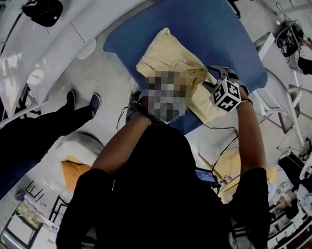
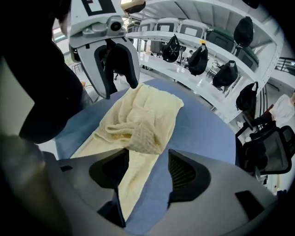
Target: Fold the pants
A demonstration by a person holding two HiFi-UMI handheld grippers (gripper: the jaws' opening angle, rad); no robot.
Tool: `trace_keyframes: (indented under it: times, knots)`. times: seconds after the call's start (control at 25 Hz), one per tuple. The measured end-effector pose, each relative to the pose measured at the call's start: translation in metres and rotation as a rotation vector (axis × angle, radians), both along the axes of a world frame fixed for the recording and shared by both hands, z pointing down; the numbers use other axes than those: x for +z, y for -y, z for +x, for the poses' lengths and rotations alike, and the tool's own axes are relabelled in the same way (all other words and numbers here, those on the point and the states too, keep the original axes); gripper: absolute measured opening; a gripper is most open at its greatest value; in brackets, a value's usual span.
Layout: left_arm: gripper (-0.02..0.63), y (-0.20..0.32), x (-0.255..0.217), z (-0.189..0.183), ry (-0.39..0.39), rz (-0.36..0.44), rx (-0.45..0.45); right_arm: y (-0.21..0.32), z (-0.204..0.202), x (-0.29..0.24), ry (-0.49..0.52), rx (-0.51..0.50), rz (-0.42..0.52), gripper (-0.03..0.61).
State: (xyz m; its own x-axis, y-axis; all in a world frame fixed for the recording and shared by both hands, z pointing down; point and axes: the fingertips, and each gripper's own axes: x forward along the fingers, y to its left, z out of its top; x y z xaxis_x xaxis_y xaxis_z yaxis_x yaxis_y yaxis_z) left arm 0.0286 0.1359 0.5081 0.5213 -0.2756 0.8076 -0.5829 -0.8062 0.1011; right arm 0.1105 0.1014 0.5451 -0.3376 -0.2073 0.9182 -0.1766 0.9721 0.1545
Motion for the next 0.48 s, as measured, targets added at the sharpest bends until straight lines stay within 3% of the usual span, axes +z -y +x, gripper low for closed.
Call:
trace_keyframes:
  times: [0.16,0.28,0.48]
  knots:
    - [0.25,0.006,0.003,-0.023,0.016,-0.008,-0.041,0.009,0.017,-0.007,-0.069,-0.008,0.01,0.268]
    - [0.25,0.01,0.01,-0.047,0.023,-0.035,-0.097,0.024,0.03,-0.021,-0.057,0.054,0.015,0.267]
    - [0.249,0.022,0.02,-0.087,0.048,-0.047,-0.177,0.038,-0.007,-0.031,0.013,0.072,0.017,0.253]
